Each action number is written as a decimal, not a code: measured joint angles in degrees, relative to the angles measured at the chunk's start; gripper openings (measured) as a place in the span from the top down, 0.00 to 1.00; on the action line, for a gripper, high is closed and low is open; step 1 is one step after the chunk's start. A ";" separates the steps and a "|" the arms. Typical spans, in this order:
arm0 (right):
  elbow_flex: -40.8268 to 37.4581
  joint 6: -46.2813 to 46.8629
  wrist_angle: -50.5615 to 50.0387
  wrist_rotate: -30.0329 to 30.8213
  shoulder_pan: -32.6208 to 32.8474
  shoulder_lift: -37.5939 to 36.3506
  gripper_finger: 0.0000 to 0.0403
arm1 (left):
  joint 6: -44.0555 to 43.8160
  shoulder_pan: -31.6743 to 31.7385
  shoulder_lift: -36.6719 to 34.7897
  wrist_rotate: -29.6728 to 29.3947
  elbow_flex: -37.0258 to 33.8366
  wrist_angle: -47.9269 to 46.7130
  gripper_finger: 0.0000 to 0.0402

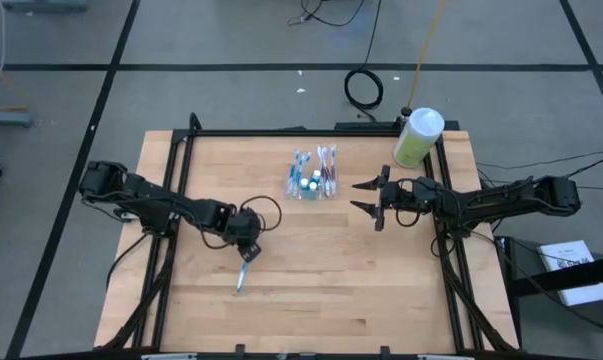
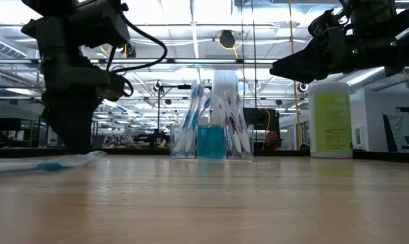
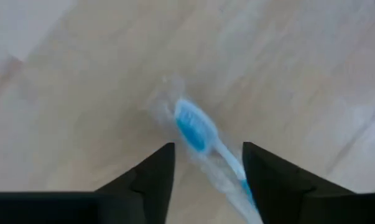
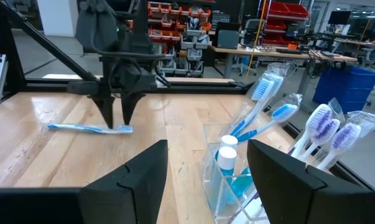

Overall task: Pick & Place toothbrushing station
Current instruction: Put the blue toothbrush into the transparent organizer

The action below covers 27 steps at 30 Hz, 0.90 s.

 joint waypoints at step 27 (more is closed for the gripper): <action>0.00 0.00 -0.13 0.00 0.00 0.00 0.47 | -17.79 3.16 6.86 0.63 0.49 0.60 0.40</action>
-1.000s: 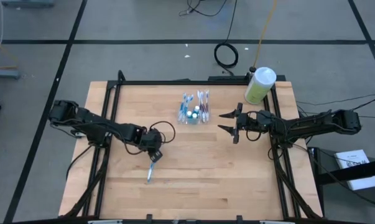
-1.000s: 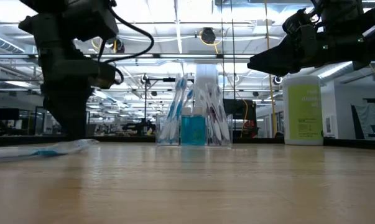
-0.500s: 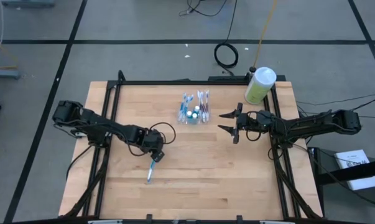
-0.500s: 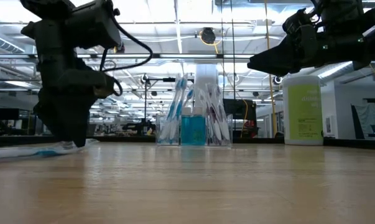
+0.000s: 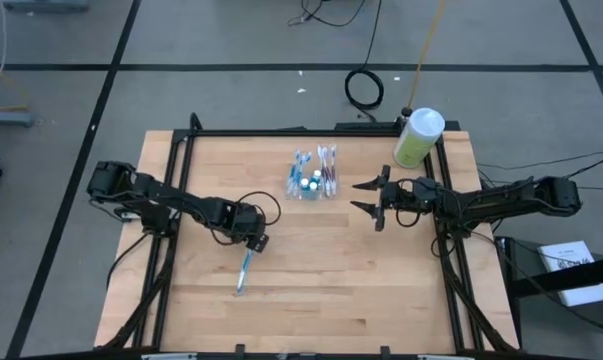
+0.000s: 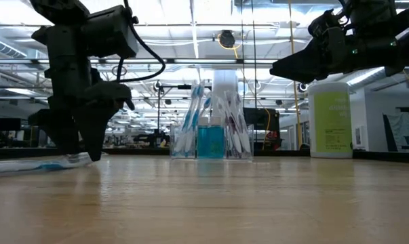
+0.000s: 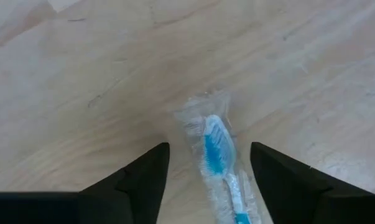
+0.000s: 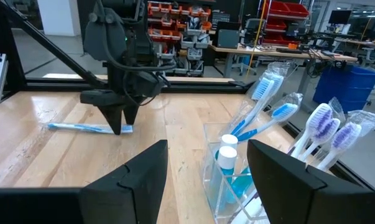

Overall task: Pick & Place toothbrushing station
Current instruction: Put the blue toothbrush into the transparent organizer

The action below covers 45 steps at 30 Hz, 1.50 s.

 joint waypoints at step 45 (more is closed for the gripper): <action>0.00 0.00 0.00 0.00 0.00 0.00 0.47 | 78.13 9.27 -22.79 -25.53 -0.52 55.32 0.83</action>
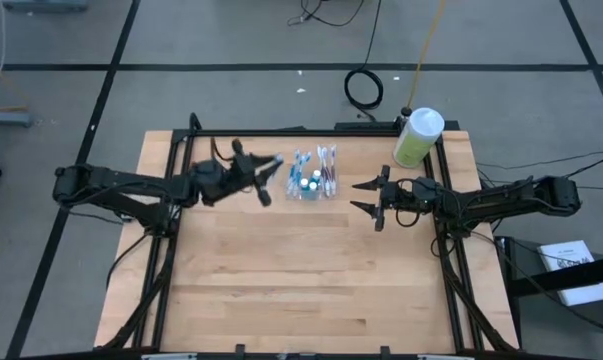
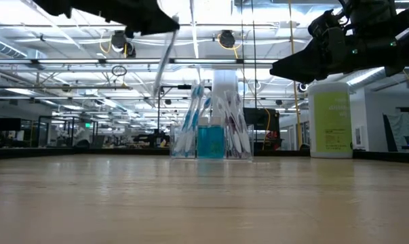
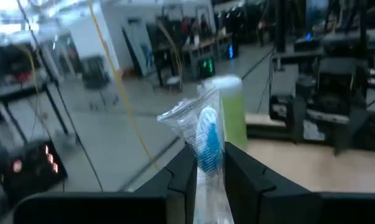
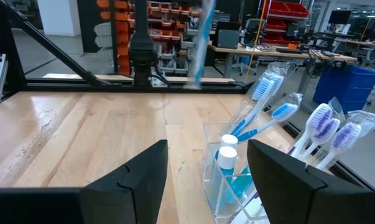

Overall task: Pick & Place toothbrushing station
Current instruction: Put the blue toothbrush into the transparent organizer

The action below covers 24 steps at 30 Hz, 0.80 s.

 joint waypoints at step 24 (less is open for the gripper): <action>0.00 -0.46 -1.34 0.28 -0.02 0.00 0.47 | -2.74 14.01 17.76 16.72 -0.59 22.93 0.86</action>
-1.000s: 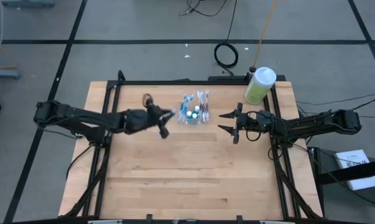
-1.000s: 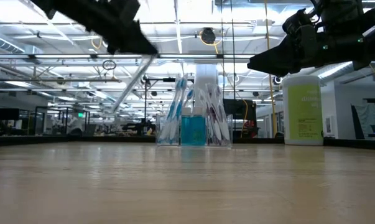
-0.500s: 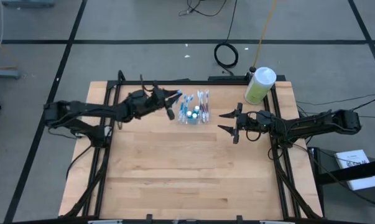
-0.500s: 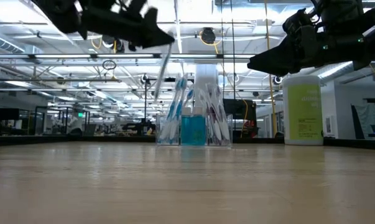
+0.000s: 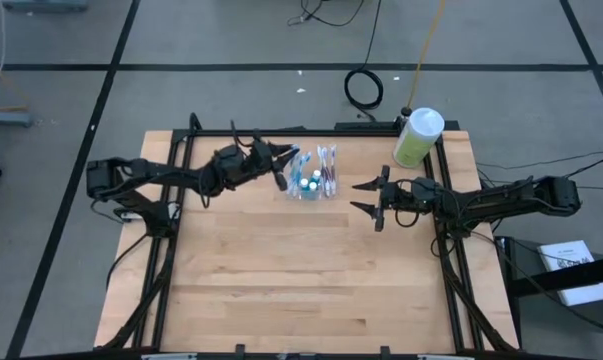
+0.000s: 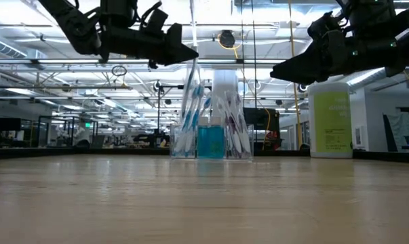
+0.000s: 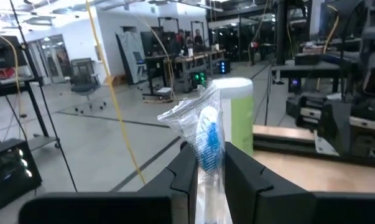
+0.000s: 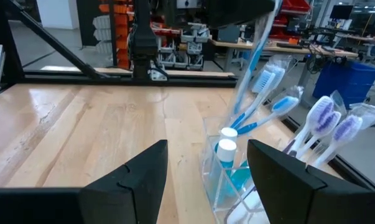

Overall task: Pick & Place toothbrushing station
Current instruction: Put the blue toothbrush into the transparent organizer

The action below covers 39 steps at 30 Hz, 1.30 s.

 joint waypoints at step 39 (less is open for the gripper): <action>0.00 0.40 1.41 0.00 0.02 -0.02 0.47 | -5.49 -0.74 9.13 -2.03 -9.29 17.57 0.86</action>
